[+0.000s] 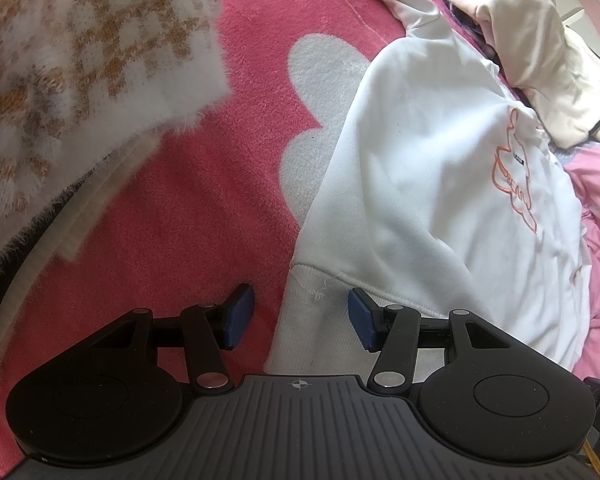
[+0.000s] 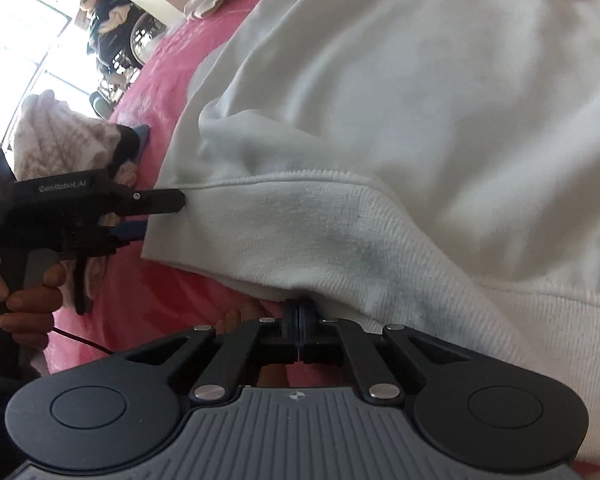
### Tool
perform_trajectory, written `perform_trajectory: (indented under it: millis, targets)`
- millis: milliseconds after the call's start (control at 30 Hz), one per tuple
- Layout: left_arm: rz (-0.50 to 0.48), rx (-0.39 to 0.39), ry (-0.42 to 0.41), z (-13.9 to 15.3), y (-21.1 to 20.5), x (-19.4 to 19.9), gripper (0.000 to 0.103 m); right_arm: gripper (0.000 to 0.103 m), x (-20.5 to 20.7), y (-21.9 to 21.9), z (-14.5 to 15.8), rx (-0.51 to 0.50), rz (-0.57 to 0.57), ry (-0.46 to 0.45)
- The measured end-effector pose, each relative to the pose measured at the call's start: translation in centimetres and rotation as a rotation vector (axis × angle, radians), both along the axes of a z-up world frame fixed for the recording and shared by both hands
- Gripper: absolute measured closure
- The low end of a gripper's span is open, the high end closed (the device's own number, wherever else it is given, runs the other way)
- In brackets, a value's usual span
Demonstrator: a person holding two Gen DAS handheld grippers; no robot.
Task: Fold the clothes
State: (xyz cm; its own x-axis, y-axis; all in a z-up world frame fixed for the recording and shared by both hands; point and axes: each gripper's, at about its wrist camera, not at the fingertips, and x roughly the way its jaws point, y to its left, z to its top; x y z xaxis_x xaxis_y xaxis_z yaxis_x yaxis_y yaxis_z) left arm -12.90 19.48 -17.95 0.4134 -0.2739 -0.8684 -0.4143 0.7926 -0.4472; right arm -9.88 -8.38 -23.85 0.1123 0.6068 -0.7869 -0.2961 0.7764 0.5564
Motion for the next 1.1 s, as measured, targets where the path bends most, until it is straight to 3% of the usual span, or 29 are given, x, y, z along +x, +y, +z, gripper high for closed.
perform_trajectory:
  millis: [433,967,1100]
  targets:
    - [0.003,-0.009,-0.004,-0.2,0.0,0.1,0.050,0.102,-1.9,0.1,2.5,0.014,0.154,-0.034]
    - [0.006,-0.012,-0.007,-0.3,-0.1,0.2,0.050,0.102,-5.6,-2.1,4.5,-0.040,0.301,0.028]
    - [0.005,-0.009,-0.007,-0.2,-0.1,0.4,0.050,0.102,-5.5,-2.6,5.3,-0.050,0.276,0.003]
